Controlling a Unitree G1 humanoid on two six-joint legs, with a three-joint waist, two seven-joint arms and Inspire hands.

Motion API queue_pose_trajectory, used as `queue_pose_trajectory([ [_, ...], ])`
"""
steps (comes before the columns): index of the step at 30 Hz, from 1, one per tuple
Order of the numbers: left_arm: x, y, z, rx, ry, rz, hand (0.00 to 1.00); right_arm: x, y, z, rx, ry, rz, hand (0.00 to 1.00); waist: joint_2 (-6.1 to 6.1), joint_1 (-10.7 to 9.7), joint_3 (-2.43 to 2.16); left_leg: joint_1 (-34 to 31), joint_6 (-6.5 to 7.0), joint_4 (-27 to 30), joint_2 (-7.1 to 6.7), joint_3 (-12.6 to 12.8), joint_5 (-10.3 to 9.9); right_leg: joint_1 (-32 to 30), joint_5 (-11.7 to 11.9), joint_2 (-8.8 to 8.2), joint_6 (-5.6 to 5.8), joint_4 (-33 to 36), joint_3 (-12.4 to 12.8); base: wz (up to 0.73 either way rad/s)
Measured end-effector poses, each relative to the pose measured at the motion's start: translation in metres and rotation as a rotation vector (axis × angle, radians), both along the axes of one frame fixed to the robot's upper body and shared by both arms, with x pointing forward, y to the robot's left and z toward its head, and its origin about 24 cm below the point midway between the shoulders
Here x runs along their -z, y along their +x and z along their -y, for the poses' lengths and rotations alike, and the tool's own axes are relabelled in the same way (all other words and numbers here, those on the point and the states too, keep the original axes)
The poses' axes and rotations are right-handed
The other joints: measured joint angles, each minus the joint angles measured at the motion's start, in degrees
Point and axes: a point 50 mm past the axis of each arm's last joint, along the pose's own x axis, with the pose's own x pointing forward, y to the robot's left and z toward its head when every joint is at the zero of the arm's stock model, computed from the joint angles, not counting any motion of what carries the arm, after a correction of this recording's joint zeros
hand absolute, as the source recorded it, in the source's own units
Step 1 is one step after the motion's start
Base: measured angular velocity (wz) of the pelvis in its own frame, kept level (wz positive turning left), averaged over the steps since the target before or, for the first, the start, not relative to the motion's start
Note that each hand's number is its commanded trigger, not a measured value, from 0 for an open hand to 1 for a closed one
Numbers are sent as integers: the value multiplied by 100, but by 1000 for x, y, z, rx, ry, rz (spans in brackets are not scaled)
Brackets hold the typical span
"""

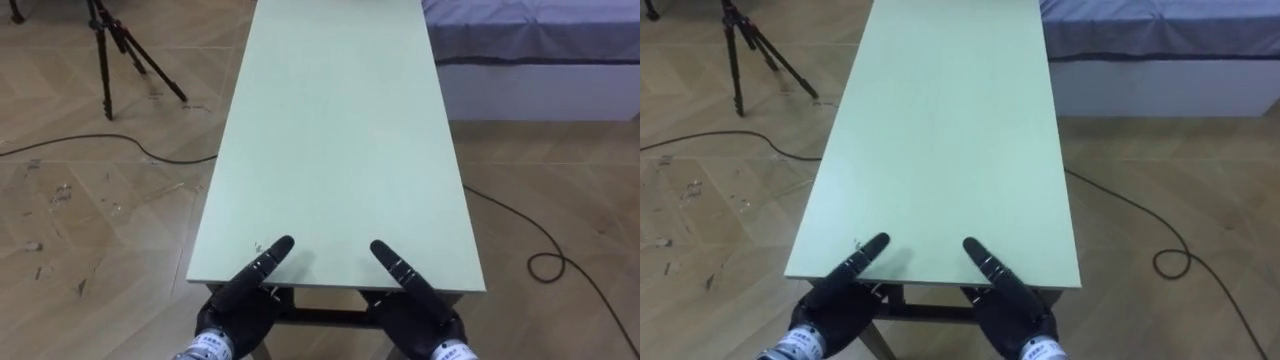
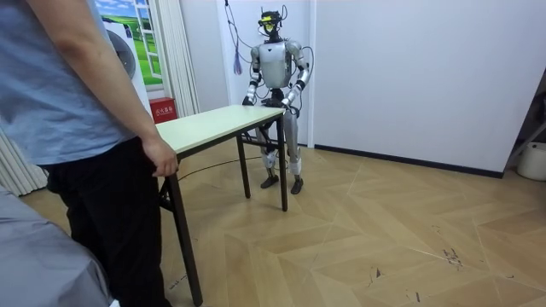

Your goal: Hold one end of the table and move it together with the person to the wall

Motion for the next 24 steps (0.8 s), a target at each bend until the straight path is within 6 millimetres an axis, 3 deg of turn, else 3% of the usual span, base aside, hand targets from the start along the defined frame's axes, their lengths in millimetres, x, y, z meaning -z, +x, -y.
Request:
queue_pose_trajectory([
  [21, 2, 2, 3, -29, -26, -53, 0, 1, 1, 6, 49, 3, -66, 0, 58, 4, -29, 38, 0, 6, -2, 38, 0, 23, -1, 3, 1, -22, 67, 0],
  [22, 2, 2, 3, -28, -27, -55, 13, 1, 1, 7, 51, 6, -67, 2, 61, 4, -37, 39, 0, 6, -2, 39, 0, 21, -1, 3, 0, -22, 70, 0],
  [23, 3, 2, 3, -30, -30, -57, 100, 1, 1, 6, 49, 7, -69, 71, 64, 4, -46, 42, 0, 6, -2, 42, 0, 21, 0, 4, 0, -21, 75, 0],
  [24, 3, 2, 2, -30, -30, -58, 100, 1, 1, 7, 48, 9, -70, 100, 67, 4, -53, 43, 0, 6, -2, 43, 0, 21, 0, 4, 0, -21, 76, 0],
])
